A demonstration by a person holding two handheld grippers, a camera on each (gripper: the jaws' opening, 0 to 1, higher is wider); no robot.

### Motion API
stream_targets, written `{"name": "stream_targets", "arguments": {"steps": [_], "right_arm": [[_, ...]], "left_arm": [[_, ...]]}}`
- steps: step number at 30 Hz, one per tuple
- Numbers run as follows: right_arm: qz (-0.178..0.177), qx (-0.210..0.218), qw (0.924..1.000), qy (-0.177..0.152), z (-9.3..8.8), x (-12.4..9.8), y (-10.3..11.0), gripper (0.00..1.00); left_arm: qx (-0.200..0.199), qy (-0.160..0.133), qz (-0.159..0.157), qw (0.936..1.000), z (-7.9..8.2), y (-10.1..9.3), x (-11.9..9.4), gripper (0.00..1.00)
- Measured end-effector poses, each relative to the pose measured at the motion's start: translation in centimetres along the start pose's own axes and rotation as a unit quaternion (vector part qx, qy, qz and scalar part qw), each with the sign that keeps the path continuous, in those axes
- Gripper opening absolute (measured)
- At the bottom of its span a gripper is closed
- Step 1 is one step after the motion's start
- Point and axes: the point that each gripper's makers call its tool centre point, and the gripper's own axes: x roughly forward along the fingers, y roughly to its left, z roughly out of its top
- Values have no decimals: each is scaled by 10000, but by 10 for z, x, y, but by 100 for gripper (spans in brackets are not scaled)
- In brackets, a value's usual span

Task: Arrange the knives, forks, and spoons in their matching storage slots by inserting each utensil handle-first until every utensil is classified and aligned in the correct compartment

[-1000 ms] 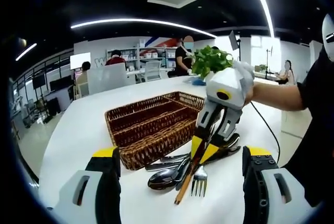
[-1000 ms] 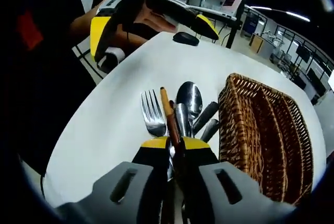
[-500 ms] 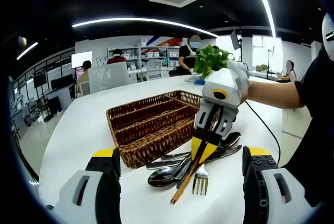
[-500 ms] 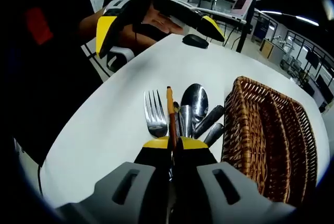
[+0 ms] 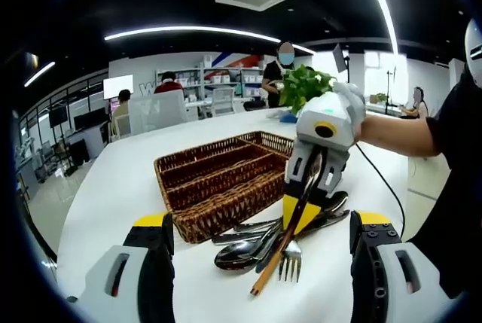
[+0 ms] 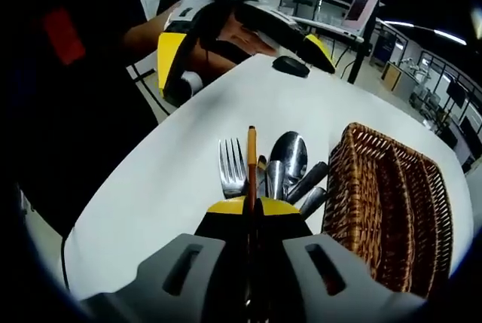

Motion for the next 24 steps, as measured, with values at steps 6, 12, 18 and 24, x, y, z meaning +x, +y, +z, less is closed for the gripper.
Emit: {"name": "stream_targets", "arguments": {"steps": [6, 12, 18, 24], "right_arm": [[-93, -15, 10000, 22, 3, -6, -1, 2], [-238, 98, 9997, -13, 7, -13, -4, 2], [-491, 303, 9983, 5, 8, -23, -10, 2], [-677, 428, 9968, 6, 9, -32, -16, 2]], "left_arm": [[-10, -19, 10, 10000, 1, 1, 1, 99], [-15, -46, 17, 10000, 2, 2, 1, 99], [5, -57, -7, 10000, 3, 2, 4, 99], [17, -86, -32, 10000, 6, 0, 6, 99]]}}
